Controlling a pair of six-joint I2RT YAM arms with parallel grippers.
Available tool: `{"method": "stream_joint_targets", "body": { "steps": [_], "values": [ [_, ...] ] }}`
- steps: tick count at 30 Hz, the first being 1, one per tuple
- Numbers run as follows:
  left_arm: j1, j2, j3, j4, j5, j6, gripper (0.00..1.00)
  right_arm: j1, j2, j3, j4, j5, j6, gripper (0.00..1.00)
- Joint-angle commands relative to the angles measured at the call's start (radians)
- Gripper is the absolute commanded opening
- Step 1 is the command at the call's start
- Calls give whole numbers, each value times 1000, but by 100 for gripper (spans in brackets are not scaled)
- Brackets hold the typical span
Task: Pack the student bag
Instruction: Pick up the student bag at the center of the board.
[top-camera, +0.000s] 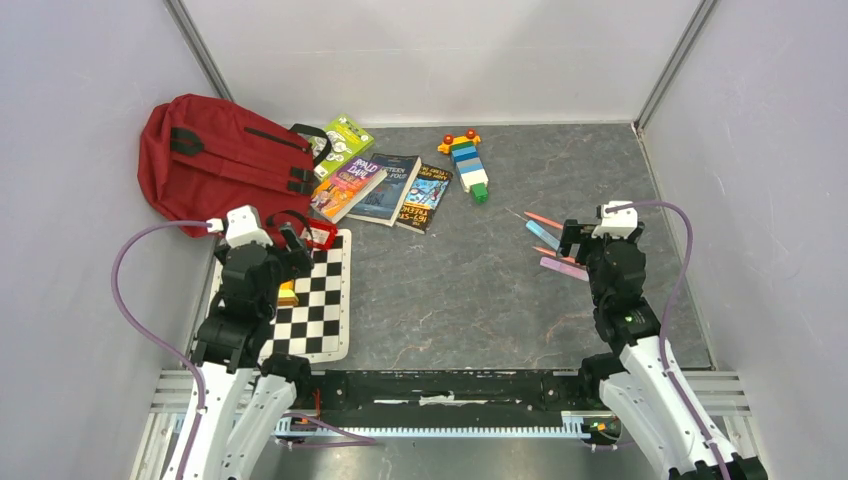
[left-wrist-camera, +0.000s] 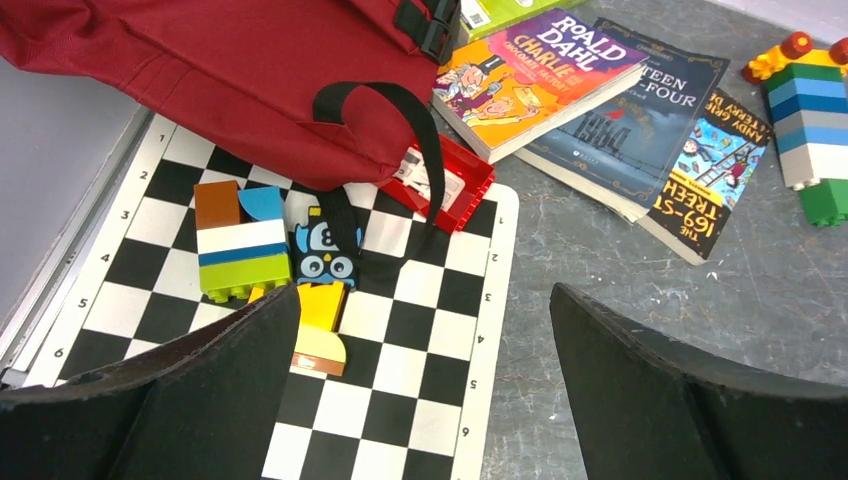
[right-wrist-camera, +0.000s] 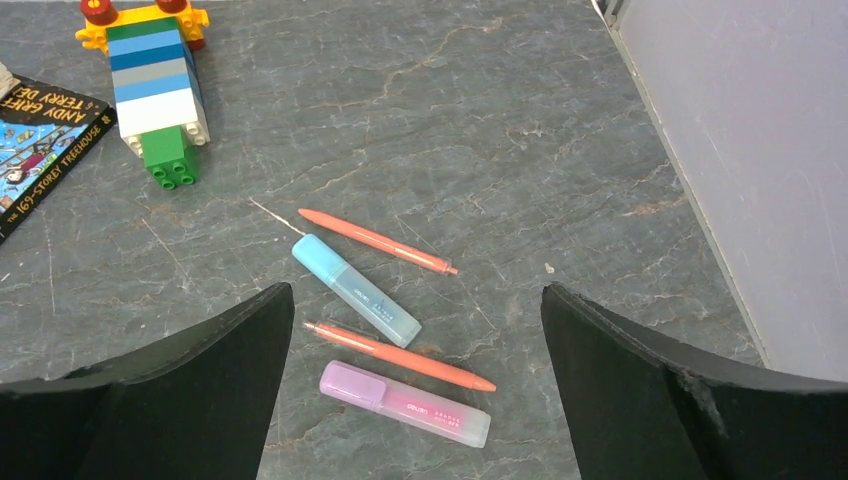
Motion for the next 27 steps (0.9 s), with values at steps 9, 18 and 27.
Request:
{"method": "stream_joint_targets", "body": {
  "steps": [9, 18, 27],
  "values": [
    [7, 142, 37, 23, 46, 98, 100, 2, -8, 29, 8, 10, 27, 98],
    [190, 514, 220, 86, 260, 95, 100, 2, 14, 88, -32, 17, 35, 98],
    [638, 637, 225, 336, 447, -206, 100, 2, 101, 189, -34, -120, 4, 98]
  ]
}}
